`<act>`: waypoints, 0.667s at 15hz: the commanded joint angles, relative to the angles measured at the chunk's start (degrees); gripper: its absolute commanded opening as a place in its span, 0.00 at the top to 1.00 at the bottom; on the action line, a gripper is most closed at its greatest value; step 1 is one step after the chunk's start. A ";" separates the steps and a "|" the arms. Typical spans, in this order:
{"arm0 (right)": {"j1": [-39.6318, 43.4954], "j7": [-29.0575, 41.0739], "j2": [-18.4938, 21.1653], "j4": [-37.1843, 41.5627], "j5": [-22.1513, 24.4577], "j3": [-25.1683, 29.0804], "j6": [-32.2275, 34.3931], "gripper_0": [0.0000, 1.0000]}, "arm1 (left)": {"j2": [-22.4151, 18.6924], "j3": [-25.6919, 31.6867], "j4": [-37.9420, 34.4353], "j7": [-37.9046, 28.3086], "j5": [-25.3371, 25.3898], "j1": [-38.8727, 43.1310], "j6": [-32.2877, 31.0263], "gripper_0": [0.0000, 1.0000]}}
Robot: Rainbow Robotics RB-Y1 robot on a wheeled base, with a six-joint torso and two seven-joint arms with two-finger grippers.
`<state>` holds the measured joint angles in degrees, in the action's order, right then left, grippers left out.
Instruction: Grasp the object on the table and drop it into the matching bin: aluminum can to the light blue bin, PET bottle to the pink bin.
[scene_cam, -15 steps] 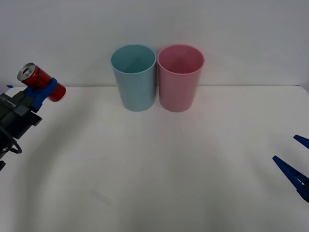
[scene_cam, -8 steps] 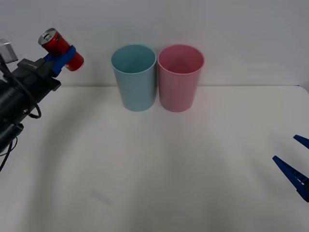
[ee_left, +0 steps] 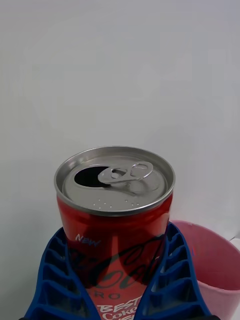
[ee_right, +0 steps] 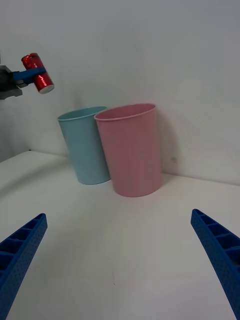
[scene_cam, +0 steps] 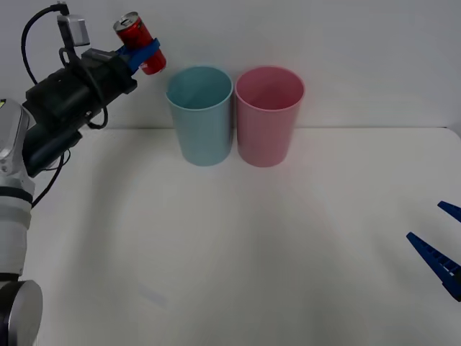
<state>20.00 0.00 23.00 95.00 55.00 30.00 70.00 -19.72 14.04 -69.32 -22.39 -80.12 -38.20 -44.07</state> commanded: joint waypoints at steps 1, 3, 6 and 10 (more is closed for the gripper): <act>0.00 0.00 0.00 0.00 0.00 0.00 0.00 0.00 | 0.21 -1.12 7.80 1.47 -2.85 -6.53 -0.05 0.99; 0.00 0.00 0.00 0.00 0.00 0.00 0.00 0.00 | 0.47 -1.91 13.42 4.19 -3.64 -10.75 0.13 0.99; 0.00 0.00 0.00 0.00 0.00 0.00 0.00 0.00 | 2.14 -2.52 17.55 6.74 -5.31 -14.18 2.50 0.99; 0.00 0.00 0.00 0.00 0.00 0.00 0.00 0.00 | 4.25 -2.52 17.46 7.27 -6.98 -14.71 4.52 0.99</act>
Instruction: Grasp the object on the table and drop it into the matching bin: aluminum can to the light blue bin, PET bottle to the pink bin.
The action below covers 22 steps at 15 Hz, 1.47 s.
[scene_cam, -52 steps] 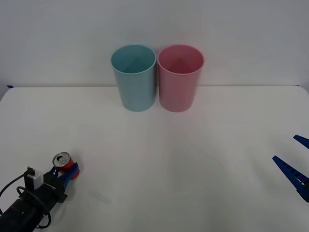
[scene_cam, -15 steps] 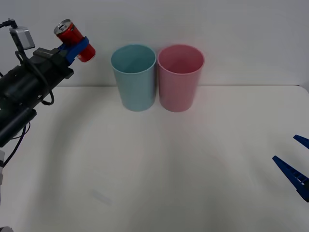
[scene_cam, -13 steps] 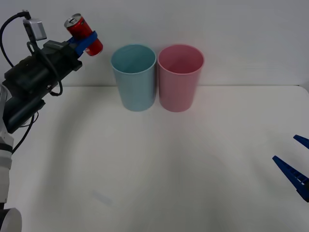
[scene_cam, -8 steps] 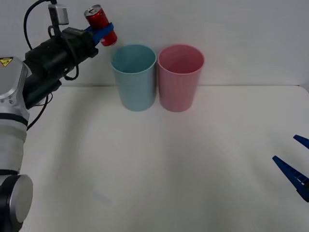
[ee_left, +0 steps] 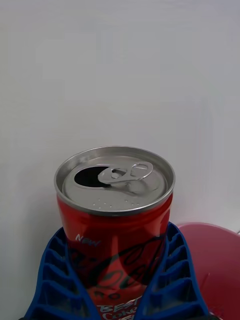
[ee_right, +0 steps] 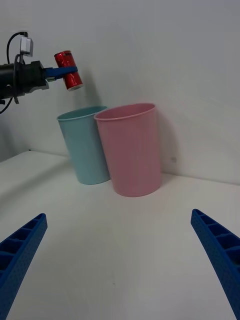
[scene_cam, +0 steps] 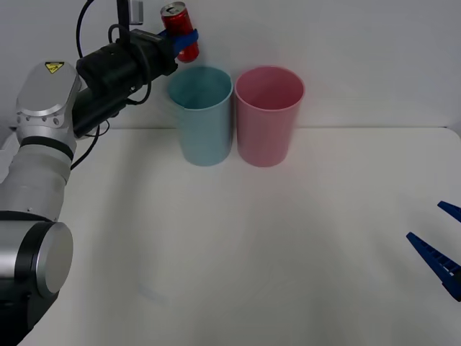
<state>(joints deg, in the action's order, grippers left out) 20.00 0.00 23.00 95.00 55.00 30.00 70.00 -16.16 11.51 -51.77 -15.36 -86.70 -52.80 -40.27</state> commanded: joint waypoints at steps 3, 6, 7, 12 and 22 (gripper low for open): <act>0.00 0.00 0.00 0.00 0.00 0.00 0.00 0.00 | 1.13 -0.44 0.00 0.86 -0.40 -0.02 1.16 0.85; 0.00 0.00 0.00 0.00 0.00 0.00 0.00 0.00 | 1.13 -0.44 0.00 1.48 -0.40 -0.02 1.16 0.00; 0.00 0.00 0.00 0.00 0.00 0.00 0.00 0.00 | 1.13 -0.44 0.00 1.56 -0.32 -0.02 1.07 0.00; 0.00 0.00 0.00 0.00 0.00 0.00 0.00 0.00 | 1.05 -0.35 0.00 1.65 0.48 0.07 0.55 0.00; 0.00 0.00 0.00 0.00 0.00 0.00 0.00 0.00 | -1.94 -0.26 -7.21 1.83 6.72 7.27 -2.44 0.00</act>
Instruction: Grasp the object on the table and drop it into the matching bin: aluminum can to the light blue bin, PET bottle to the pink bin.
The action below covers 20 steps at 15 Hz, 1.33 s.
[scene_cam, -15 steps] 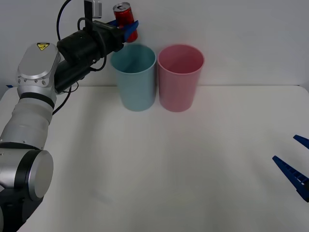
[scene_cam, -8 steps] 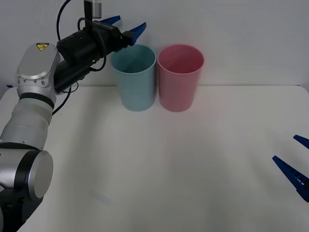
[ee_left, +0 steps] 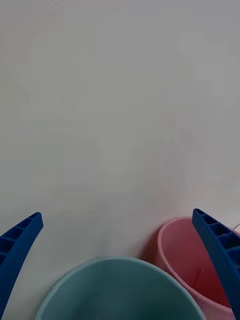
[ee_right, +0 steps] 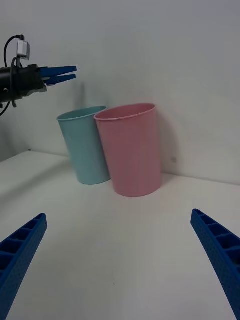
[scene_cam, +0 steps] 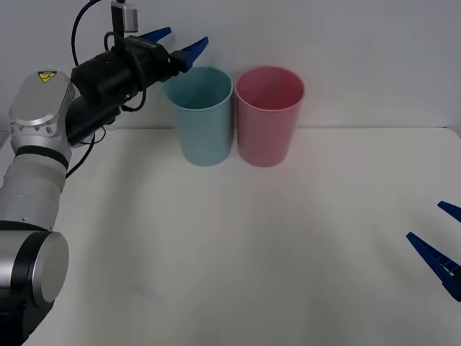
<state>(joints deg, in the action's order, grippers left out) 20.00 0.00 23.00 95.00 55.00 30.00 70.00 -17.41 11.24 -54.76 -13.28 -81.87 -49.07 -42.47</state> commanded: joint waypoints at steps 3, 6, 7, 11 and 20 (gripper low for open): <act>0.00 0.00 0.00 0.00 0.00 0.00 0.00 0.00 | -1.31 1.33 -11.69 0.01 4.27 10.66 -0.78 0.00; 0.00 0.00 0.00 0.00 0.00 0.00 0.00 0.00 | -2.10 4.49 -18.81 0.09 6.20 18.22 -3.85 0.00; 0.00 0.00 0.00 0.00 0.00 0.00 0.00 0.00 | -2.10 6.34 -20.65 0.18 6.46 20.51 -5.87 0.00; 0.00 0.00 0.00 0.00 0.00 0.00 0.00 0.00 | -4.30 11.43 -27.16 1.06 10.59 30.17 -11.68 0.00; 0.00 0.00 0.00 0.00 0.00 0.00 0.00 0.00 | -13.61 19.61 -34.98 8.97 25.80 52.94 -19.76 0.00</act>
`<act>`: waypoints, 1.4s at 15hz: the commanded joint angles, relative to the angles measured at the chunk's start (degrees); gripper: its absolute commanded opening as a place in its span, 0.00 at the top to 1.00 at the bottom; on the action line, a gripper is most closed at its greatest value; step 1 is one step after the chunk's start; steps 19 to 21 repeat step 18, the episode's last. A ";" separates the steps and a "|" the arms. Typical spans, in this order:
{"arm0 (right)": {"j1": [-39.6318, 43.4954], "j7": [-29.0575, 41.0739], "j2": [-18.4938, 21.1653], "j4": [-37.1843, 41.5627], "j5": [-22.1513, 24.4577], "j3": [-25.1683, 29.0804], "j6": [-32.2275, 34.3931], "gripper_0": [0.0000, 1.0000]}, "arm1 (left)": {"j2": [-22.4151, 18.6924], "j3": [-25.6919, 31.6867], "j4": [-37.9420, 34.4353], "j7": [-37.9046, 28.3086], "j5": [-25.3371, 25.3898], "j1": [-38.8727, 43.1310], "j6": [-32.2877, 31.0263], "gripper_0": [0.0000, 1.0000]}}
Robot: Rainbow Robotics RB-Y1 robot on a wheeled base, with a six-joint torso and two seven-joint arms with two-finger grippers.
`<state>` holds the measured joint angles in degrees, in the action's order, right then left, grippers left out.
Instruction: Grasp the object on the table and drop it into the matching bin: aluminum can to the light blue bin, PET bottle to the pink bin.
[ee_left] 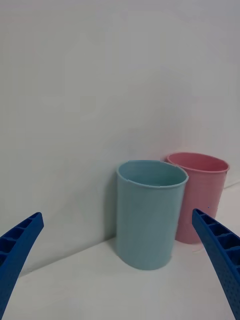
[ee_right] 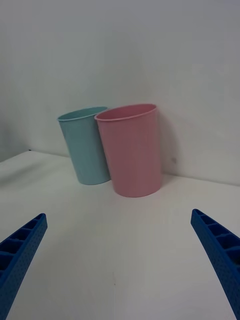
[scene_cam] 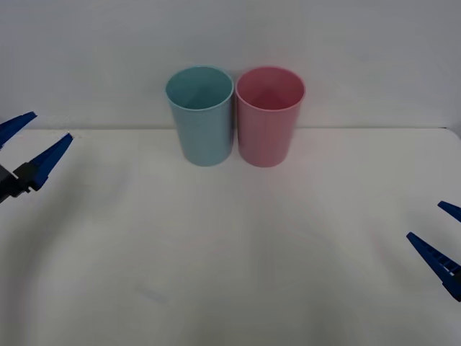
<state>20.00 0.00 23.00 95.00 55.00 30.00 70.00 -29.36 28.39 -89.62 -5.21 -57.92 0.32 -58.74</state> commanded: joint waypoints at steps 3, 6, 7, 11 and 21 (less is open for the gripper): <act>0.00 0.00 0.00 0.00 0.00 0.00 0.00 0.00 | -5.54 3.95 -0.29 1.79 7.12 10.93 -6.65 0.00; 0.00 0.00 0.00 0.00 0.00 0.00 0.00 0.00 | -7.03 4.74 -0.47 4.86 9.32 16.11 -7.97 0.00; 0.00 0.00 0.00 0.00 0.00 0.00 0.00 0.00 | -7.03 5.09 -0.73 5.13 9.76 17.78 -8.50 0.00; 0.00 0.00 0.00 0.00 0.00 0.00 0.00 0.00 | -7.03 5.88 -1.70 5.65 10.20 21.91 -9.64 0.00; 0.00 0.00 0.00 0.00 0.00 0.00 0.00 0.00 | -7.03 5.18 -2.31 5.21 10.37 23.85 -9.64 0.00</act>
